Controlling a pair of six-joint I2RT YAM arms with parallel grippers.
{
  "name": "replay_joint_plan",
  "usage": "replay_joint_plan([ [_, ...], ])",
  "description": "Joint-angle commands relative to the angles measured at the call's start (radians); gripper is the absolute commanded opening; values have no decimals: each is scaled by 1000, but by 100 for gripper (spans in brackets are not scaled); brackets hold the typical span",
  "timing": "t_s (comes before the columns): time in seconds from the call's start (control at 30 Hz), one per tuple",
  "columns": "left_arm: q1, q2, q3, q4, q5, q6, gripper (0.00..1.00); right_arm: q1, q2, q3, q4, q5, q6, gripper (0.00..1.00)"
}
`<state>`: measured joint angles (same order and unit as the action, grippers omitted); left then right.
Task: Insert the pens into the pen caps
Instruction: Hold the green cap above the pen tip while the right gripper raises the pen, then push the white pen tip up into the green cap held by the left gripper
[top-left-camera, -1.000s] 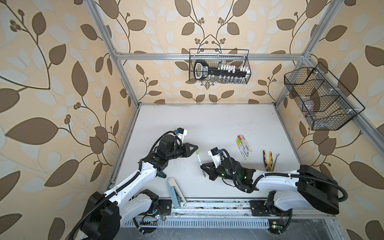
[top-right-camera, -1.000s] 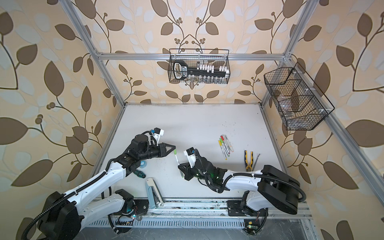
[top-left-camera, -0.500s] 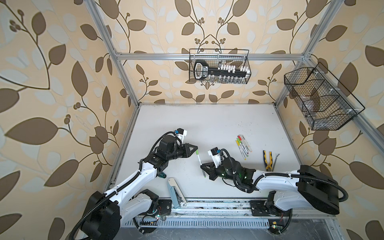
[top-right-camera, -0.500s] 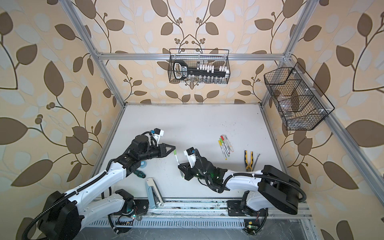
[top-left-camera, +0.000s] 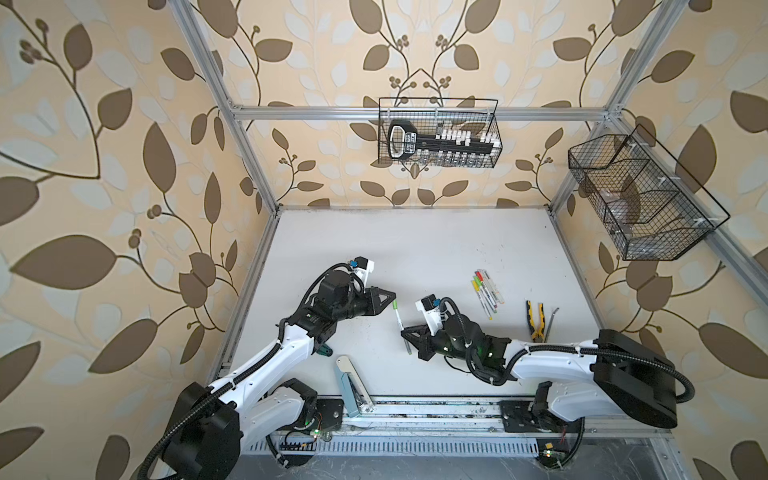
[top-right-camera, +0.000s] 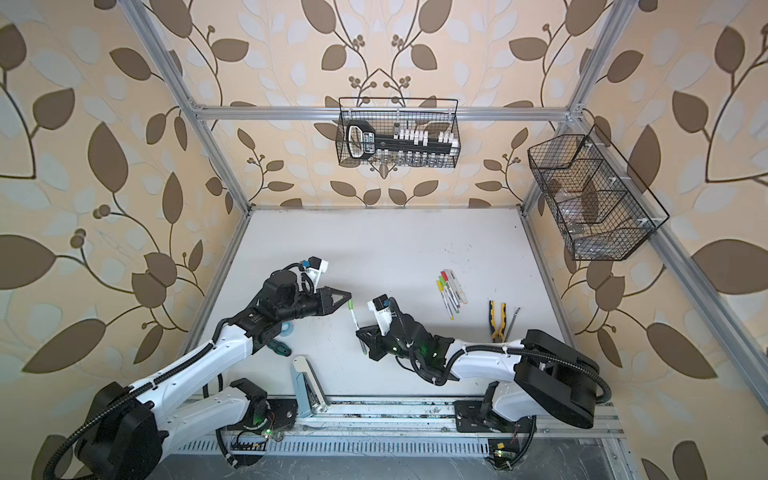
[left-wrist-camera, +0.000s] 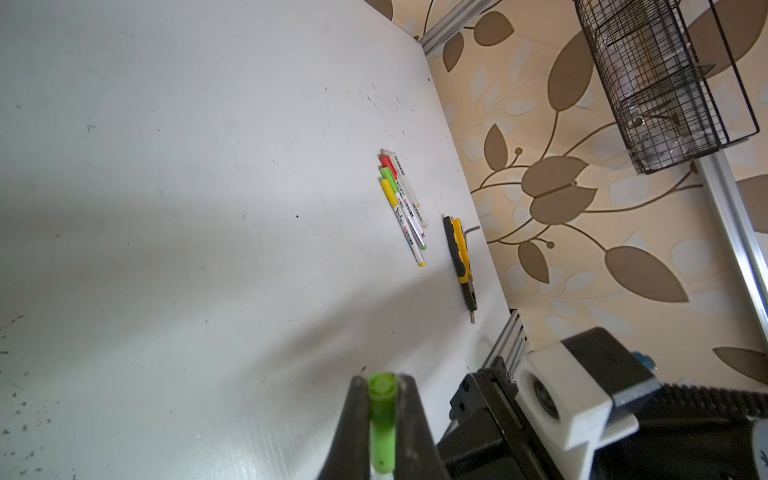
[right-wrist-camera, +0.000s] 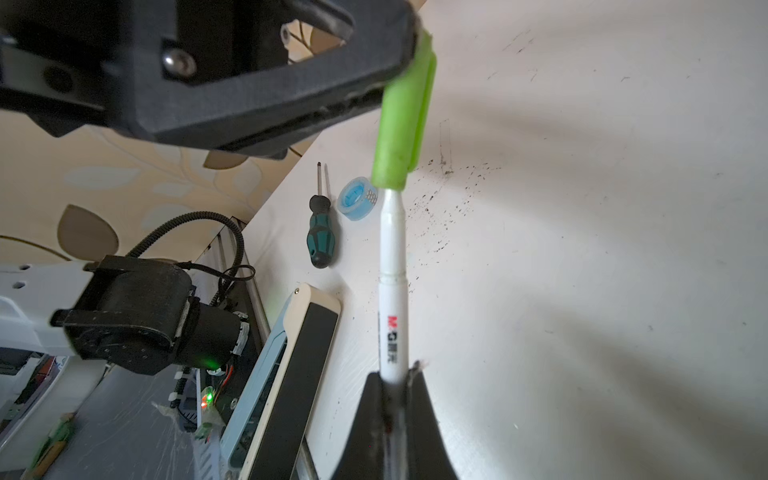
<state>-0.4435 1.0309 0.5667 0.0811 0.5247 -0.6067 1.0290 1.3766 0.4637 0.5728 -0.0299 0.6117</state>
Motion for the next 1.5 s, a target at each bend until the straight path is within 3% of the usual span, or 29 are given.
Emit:
replay_joint_plan([
  [0.0, 9, -13, -10, 45, 40, 7, 0, -11, -10, 9, 16, -3, -8, 0],
  [1.0, -60, 13, 2, 33, 51, 53, 1, -100, -41, 113, -33, -23, -57, 0],
  [1.13, -62, 11, 9, 26, 51, 53, 12, -105, -34, 140, -54, -37, -71, 0],
  [1.2, -62, 6, 9, 28, 47, 51, 27, -103, -32, 139, -48, -45, -67, 0],
  [1.47, -62, -64, -13, 45, 10, 39, 69, -87, -58, 114, -52, -32, -51, 0],
])
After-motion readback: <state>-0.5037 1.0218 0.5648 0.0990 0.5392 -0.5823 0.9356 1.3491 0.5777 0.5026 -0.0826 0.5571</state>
